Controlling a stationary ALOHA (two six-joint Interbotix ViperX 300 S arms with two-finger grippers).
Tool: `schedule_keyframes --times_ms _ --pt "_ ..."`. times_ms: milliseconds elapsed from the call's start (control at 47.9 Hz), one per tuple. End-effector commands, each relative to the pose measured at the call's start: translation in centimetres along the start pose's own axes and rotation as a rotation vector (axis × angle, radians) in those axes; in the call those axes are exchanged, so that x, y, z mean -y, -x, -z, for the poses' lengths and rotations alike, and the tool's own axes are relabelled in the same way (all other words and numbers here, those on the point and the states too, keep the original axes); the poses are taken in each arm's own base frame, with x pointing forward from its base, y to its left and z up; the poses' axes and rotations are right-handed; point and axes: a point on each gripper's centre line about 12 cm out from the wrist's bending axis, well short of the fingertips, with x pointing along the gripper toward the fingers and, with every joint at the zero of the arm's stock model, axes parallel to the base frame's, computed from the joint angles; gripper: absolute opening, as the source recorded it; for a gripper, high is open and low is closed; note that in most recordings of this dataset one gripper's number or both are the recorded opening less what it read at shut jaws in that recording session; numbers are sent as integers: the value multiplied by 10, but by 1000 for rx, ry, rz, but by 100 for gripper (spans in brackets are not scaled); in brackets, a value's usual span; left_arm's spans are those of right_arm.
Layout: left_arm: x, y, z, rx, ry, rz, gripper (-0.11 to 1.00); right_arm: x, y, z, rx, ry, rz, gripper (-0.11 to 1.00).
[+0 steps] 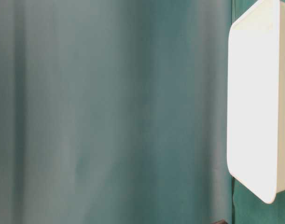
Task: Put the tape alternately from left to right into the white case.
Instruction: 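Lower the right gripper into the blue roll's hole and close, then lift the blue roll with the right gripper toward the white tray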
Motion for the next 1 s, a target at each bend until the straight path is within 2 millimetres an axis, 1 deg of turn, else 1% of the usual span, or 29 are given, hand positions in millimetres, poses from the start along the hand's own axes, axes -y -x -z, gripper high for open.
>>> schedule_keyframes --times_ms 0,209,542,772,939,980 --pt "0 2 -6 23 2 0 40 -12 44 -33 131 -1 -47 24" --pt "0 2 -6 25 2 0 40 -12 60 -43 177 -8 -57 24" --pt "0 3 -6 28 1 1 40 0 67 -50 202 -34 -42 24" --pt "0 3 -6 28 0 2 40 20 72 -58 228 -78 -9 24" --pt "0 3 -6 28 0 2 40 41 76 -62 243 -121 26 24" --pt "0 3 -5 24 0 2 40 49 78 -64 249 -136 40 24"
